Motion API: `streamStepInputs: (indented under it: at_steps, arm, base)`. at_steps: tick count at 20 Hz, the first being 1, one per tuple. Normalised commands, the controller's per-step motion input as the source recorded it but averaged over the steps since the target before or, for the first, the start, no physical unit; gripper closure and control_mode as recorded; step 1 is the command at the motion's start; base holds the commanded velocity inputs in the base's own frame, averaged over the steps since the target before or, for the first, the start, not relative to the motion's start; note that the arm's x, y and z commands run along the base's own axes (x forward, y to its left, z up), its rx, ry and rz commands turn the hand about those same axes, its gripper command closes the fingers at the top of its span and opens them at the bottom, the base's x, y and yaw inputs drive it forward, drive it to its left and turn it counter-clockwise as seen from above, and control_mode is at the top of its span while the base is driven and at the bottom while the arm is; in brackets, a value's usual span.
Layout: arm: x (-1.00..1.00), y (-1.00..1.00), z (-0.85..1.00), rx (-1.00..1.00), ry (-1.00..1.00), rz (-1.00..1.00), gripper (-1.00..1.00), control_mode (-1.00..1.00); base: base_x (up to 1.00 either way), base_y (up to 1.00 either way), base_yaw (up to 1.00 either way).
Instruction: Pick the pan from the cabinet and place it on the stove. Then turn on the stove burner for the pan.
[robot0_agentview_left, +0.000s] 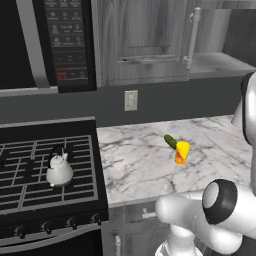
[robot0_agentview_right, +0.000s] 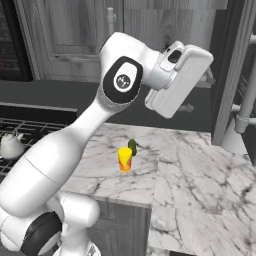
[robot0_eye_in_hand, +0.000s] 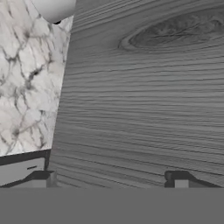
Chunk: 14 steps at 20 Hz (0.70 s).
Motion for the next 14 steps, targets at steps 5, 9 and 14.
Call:
streamStepInputs:
  at_steps: [5,9,14]
  arm:
    - [-0.39,0.75,0.00,0.00,-0.22,0.00,-1.00,-1.00]
    - [-0.39,0.96,0.00,0.00,-0.30,0.00,-1.00,-1.00]
    - [-0.34,0.90,0.00,0.04,-0.31,0.01,-1.00,-1.00]
  base:
    - [0.00,0.00,0.00]
    - [0.00,0.00,0.00]
    - [0.00,0.00,0.00]
